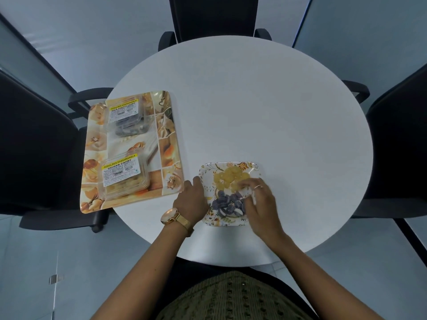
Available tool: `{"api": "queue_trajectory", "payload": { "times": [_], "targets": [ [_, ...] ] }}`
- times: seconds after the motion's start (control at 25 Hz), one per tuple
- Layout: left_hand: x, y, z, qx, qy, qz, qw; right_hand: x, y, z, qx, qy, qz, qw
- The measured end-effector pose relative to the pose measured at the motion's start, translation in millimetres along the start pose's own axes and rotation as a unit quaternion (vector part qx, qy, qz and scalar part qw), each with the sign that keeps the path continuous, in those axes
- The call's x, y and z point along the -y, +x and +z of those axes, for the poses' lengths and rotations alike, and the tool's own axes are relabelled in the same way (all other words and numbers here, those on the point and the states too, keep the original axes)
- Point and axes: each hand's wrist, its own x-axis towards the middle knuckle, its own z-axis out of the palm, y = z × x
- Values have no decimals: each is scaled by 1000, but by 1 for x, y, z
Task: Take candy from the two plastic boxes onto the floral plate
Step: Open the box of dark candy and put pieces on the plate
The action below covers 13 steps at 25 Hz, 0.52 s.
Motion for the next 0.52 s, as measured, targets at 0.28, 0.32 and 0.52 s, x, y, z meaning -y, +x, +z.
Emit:
{"api": "queue_trajectory", "payload": {
  "times": [0.28,0.32,0.52],
  "targets": [
    [4,8,0,26,-50,1,998,-37,12,-20,45,-103,225,968],
    [3,8,-3,28,-42,5,999,-37,14,-19,53,-105,230,966],
    [-2,36,-33,29,9,32,999,-20,44,-25,41,-107,240,964]
  ]
}}
